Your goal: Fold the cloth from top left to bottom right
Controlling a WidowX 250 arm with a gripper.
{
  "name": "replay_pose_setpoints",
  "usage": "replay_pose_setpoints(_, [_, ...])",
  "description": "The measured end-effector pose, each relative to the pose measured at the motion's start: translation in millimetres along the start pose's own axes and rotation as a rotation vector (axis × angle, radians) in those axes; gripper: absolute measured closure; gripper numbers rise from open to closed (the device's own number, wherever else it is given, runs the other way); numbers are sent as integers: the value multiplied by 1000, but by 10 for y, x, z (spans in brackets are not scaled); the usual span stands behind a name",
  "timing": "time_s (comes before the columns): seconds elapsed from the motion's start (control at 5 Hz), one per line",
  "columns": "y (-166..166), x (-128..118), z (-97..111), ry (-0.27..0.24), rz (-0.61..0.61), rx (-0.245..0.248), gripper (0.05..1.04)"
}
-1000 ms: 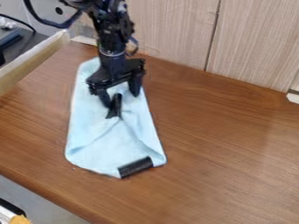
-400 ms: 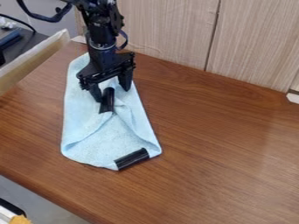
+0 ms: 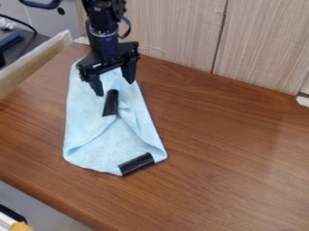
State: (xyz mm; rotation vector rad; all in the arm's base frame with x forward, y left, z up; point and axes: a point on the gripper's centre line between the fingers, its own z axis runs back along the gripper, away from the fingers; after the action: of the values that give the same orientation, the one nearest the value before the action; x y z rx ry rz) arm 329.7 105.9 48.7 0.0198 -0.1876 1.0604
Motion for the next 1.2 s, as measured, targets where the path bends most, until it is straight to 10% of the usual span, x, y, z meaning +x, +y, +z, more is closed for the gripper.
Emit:
replay_pose_setpoints(0.6, [90,-26,393,-33,-7,-106,85])
replay_pose_setpoints(1.2, [104,-3,393,-38,-7,-108,84])
